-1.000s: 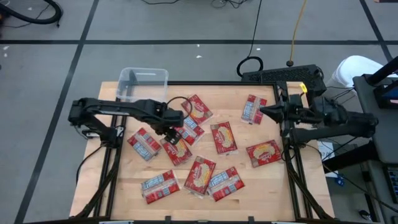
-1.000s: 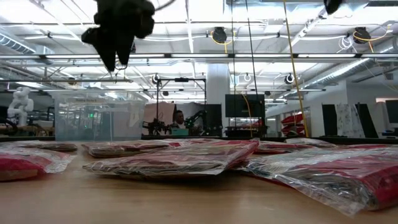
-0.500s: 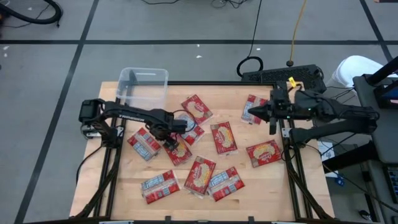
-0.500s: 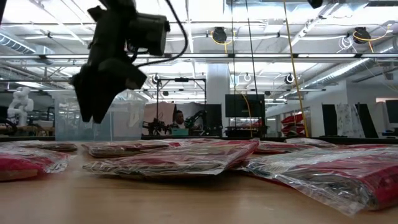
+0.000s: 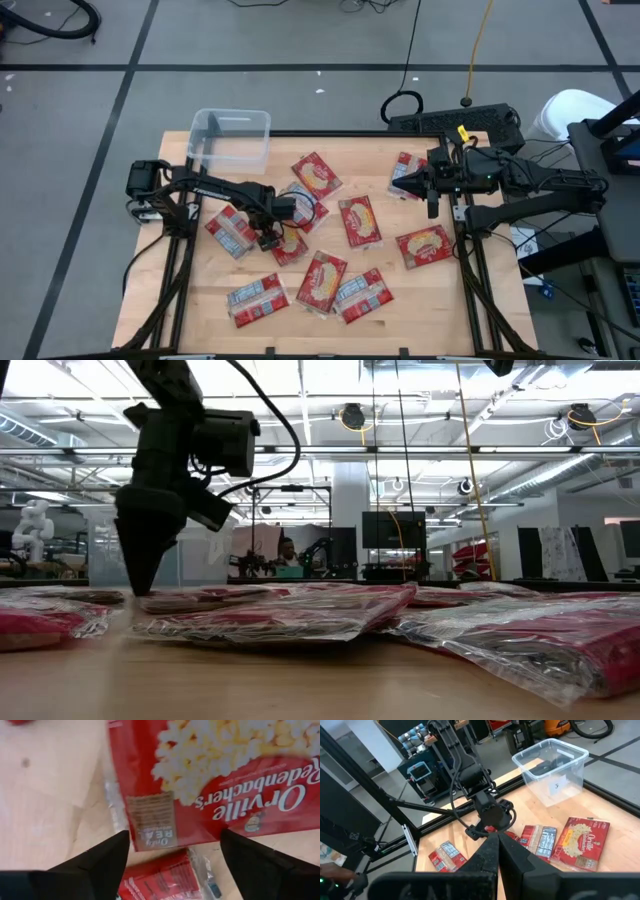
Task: Sort popcorn bags into baskets
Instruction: Put the popcorn pack into the transparent bin
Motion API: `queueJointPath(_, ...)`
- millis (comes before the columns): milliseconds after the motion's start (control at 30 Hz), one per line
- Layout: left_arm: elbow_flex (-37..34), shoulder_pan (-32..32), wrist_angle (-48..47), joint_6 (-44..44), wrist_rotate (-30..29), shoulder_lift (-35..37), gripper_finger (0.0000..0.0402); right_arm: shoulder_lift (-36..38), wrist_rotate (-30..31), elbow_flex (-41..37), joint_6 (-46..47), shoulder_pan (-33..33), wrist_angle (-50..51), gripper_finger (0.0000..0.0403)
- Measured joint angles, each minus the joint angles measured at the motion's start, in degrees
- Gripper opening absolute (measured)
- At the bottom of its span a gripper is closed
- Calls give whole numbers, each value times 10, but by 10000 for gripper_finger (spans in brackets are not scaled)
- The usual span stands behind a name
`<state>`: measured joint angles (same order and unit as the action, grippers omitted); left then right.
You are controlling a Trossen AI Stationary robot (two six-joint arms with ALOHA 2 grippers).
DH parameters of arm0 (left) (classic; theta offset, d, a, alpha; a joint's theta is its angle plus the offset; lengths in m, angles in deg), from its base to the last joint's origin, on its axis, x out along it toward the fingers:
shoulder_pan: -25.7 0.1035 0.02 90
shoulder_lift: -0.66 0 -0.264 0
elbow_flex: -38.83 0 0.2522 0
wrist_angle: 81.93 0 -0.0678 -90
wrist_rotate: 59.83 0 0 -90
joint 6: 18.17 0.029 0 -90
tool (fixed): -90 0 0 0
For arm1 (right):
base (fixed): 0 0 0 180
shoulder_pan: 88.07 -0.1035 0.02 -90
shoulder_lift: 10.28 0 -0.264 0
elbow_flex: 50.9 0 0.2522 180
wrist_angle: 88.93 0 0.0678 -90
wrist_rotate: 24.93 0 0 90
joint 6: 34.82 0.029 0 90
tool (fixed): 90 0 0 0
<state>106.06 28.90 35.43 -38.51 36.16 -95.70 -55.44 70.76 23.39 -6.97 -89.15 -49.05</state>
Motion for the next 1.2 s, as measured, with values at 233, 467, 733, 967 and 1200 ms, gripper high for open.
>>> queueJointPath(233,-40,2,79,51,0,4,246,-1,1,0,0,0,-14,0)
queueJointPath(467,-40,2,102,100,-18,2,78,-23,4,0,24,0,-15,0)
queueJointPath(733,-13,0,111,103,-34,6,4,-86,3,1,68,0,-31,0)
queueJointPath(967,5,0,144,126,-46,35,2,-135,0,0,132,4,-41,0)
queueJointPath(1200,6,-9,183,148,-52,45,1,-204,-54,-8,221,37,-24,7)
